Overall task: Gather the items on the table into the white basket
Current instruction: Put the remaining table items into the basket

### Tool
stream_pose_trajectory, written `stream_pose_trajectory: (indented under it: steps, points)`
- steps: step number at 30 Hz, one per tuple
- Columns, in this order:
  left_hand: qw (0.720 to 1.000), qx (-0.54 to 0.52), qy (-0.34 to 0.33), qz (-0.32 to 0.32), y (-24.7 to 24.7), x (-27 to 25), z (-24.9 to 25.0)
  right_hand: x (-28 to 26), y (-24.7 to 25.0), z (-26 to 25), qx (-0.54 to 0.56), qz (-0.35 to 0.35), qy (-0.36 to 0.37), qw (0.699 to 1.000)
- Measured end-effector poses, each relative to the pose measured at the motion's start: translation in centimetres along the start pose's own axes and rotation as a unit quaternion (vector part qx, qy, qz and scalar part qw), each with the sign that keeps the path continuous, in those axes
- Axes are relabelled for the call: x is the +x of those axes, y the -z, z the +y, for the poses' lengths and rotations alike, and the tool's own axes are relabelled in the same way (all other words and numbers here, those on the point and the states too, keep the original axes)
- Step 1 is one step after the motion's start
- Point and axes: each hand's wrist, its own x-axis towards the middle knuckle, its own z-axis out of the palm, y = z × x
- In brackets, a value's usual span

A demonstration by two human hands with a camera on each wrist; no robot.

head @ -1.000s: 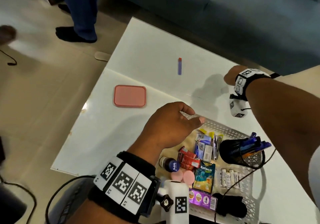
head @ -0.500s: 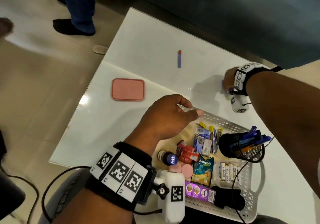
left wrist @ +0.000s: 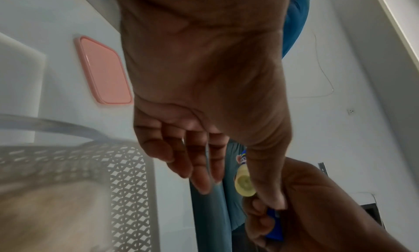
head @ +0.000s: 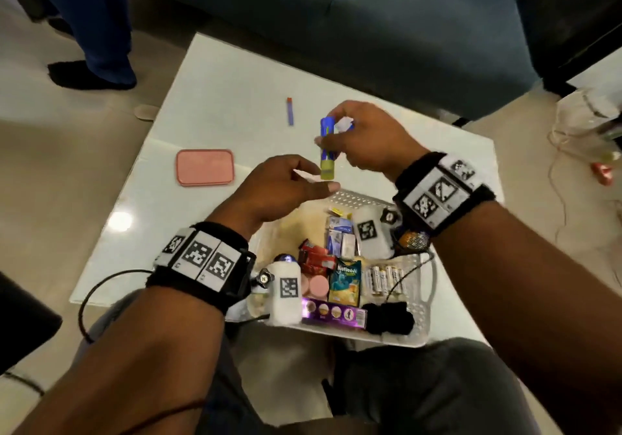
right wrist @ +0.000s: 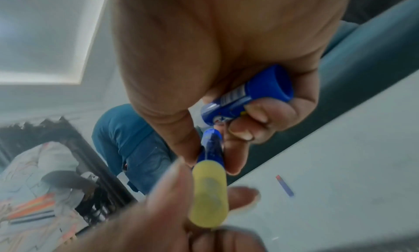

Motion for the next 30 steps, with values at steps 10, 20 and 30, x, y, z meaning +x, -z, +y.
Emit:
stream_pose_trajectory:
  steps: [10,20,30]
  points:
    - [0.995,0.052,-0.072,-0.032,-2.1,-1.6,0.6,-7.5,-3.0,4.6,0.134,0.123,-0.032,0.983]
    - [0.982,0.18,0.015,-0.058,-2.5,-0.5,-1.1,-9.1,-9.2,10.5,0.258,0.058,-0.112,0.958]
    - [0.972,0.216,0.056,-0.069,-3.2,0.3,-1.7,-7.6,-10.4,9.9,0.366,0.044,-0.089,0.925]
